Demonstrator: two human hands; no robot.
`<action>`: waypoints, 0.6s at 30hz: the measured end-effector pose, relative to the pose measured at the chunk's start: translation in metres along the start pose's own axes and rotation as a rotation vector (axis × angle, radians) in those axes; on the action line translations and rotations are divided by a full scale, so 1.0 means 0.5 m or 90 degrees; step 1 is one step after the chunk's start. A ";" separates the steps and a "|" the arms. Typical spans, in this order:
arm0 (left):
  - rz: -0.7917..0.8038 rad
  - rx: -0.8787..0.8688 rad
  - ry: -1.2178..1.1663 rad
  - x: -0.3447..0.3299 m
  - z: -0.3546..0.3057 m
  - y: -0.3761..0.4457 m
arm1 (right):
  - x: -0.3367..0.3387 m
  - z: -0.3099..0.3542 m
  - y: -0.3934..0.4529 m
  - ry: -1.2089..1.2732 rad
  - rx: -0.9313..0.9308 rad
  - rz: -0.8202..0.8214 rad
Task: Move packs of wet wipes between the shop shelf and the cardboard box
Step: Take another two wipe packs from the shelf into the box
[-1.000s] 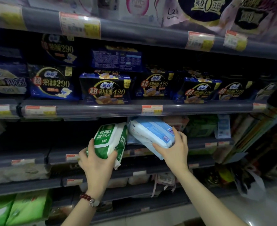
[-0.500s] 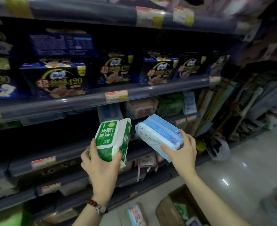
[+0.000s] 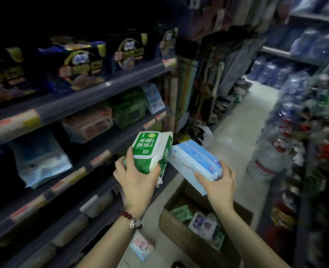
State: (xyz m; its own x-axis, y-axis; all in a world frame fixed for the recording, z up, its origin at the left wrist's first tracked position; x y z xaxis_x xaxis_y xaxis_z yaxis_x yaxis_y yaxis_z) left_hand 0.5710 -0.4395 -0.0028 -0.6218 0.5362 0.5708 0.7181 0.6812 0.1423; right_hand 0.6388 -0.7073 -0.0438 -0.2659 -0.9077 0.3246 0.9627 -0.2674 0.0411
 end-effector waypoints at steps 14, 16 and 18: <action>0.203 -0.071 0.103 -0.552 -0.078 -0.028 | 0.225 -0.348 0.188 -0.073 -0.200 -0.158; 0.251 -0.078 0.126 -0.625 -0.046 -0.038 | 0.225 -0.410 0.194 -0.089 -0.231 -0.168; 0.293 -0.082 0.149 -0.694 -0.003 -0.053 | 0.218 -0.480 0.196 -0.100 -0.257 -0.182</action>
State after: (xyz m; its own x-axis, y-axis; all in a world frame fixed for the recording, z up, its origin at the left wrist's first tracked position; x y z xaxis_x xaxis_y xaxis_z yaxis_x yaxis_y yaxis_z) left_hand 0.7683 -0.6443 -0.2035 -0.1572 0.6298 0.7607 0.9419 0.3271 -0.0761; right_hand 0.6920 -0.9100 -0.2310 -0.4748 -0.7289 0.4931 0.7488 -0.6290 -0.2088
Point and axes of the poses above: each hand's wrist, its own y-axis towards the middle knuckle, its own x-axis out of the back of the hand, z = x × y, the point moved 8 cm from there along y, towards the middle knuckle, and after that the axes turned 9 degrees about y, right-handed, at the moved point
